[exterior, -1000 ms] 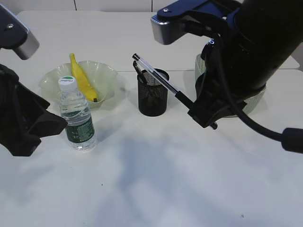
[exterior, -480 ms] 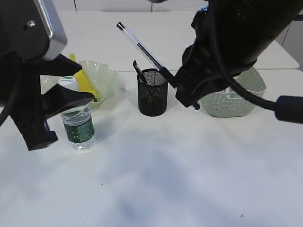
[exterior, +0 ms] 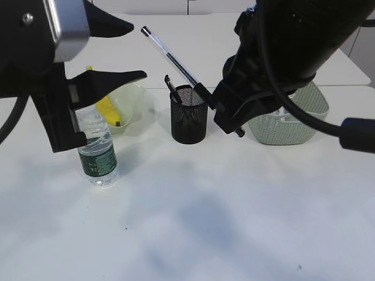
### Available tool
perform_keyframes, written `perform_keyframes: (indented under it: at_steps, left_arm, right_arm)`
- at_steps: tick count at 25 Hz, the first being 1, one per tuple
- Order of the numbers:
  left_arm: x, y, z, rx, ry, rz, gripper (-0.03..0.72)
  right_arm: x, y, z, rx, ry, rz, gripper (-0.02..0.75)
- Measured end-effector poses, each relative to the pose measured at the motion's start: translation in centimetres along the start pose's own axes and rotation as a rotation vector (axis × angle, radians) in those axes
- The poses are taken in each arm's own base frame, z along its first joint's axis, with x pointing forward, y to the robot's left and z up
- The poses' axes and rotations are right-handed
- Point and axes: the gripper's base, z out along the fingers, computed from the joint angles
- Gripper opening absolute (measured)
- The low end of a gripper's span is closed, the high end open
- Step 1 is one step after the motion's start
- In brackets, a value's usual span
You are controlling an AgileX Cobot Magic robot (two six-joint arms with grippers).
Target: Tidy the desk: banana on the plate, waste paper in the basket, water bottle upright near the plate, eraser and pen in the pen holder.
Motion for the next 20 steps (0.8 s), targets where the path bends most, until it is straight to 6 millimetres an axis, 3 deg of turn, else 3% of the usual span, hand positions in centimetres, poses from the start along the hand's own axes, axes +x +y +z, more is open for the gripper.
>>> perform_keyframes:
  at_steps: [8, 20]
  left_arm:
    - [-0.3, -0.4, 0.9, 0.003, -0.054, 0.374, 0.352]
    - [-0.2, -2.0, 2.8, 0.081, -0.113, 0.576, 0.366]
  right_arm:
    - [0.0, 0.0, 0.0, 0.0, 0.0, -0.002, 0.065]
    - [0.0, 0.0, 0.0, -0.005, -0.001, 0.0, 0.065]
